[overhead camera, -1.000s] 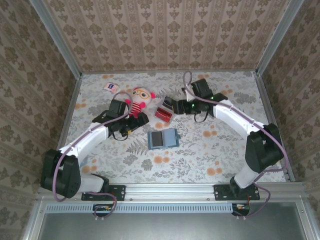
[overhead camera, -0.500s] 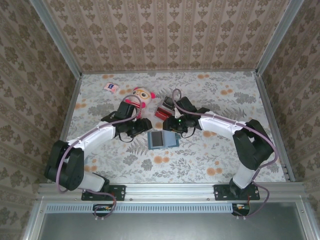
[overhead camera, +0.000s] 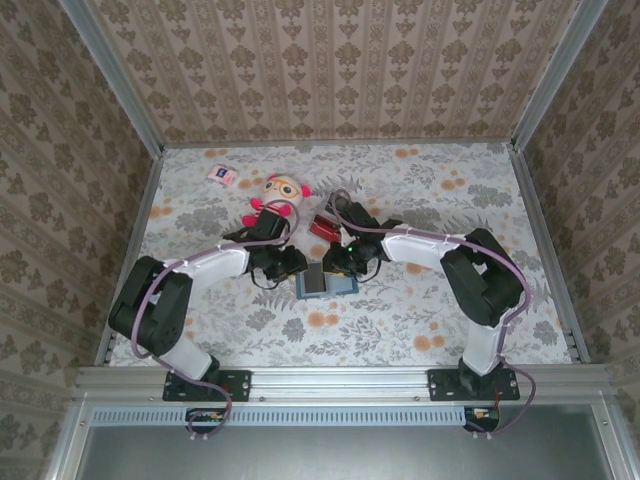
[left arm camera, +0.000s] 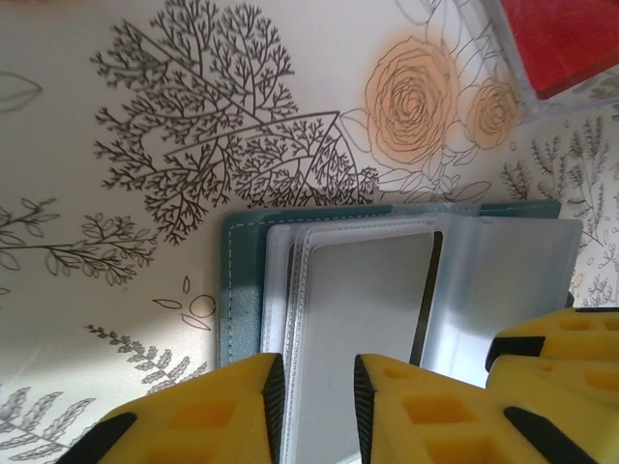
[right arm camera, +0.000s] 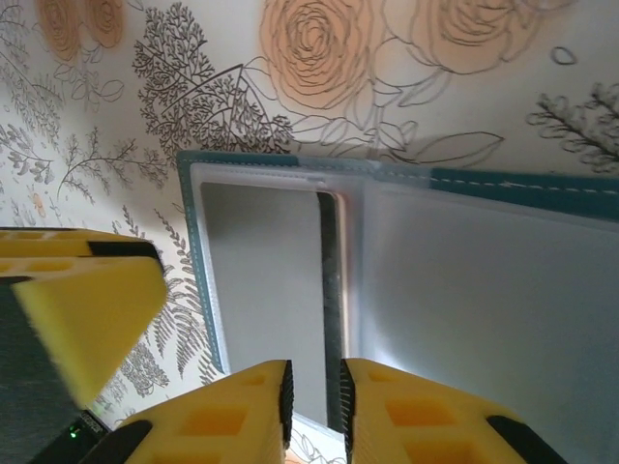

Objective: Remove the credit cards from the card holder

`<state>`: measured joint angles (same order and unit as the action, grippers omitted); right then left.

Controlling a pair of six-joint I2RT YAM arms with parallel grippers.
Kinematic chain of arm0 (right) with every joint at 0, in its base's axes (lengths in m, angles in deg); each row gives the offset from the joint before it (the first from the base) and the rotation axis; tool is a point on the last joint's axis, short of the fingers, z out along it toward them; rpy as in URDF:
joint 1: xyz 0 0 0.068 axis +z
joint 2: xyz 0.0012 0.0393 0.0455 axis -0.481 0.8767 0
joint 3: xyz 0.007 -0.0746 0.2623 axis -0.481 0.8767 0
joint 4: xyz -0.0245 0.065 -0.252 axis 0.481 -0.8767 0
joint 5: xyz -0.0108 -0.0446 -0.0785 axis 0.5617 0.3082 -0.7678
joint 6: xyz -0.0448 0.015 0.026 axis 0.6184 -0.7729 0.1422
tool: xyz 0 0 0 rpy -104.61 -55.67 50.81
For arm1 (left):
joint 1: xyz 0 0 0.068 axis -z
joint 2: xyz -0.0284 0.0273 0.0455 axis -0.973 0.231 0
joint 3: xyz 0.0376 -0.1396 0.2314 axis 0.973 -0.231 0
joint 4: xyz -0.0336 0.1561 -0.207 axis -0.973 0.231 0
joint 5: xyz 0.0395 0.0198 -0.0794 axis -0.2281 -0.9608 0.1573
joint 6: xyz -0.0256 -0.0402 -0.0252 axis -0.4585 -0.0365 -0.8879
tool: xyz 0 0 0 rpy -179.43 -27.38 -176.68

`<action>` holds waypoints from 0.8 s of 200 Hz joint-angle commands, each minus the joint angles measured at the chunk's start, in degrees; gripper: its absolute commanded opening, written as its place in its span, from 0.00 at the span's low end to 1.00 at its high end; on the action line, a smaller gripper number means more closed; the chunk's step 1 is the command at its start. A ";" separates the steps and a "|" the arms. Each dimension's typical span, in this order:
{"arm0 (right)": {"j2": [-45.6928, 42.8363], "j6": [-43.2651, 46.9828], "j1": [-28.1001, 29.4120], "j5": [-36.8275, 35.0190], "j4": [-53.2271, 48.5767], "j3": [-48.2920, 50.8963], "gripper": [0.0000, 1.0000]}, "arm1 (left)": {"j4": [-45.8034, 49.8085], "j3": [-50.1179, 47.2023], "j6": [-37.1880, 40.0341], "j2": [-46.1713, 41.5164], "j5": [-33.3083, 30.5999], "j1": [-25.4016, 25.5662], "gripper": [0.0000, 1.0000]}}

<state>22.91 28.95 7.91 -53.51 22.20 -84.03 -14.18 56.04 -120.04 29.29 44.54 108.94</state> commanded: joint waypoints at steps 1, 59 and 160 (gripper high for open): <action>1.89 0.80 0.73 0.54 -2.06 -2.72 0.22 | -1.19 0.97 -0.88 1.31 -0.22 0.57 0.25; 3.55 1.47 0.95 -0.35 -3.36 -3.48 0.22 | -1.70 0.13 -1.54 3.06 -0.66 0.71 0.18; 5.79 2.64 1.52 -0.72 -4.93 -4.37 0.19 | -1.98 -1.31 -1.96 4.62 -1.28 0.75 0.12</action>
<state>27.41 30.66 8.81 -54.43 19.14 -87.09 -16.08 55.93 -121.27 32.73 44.09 109.35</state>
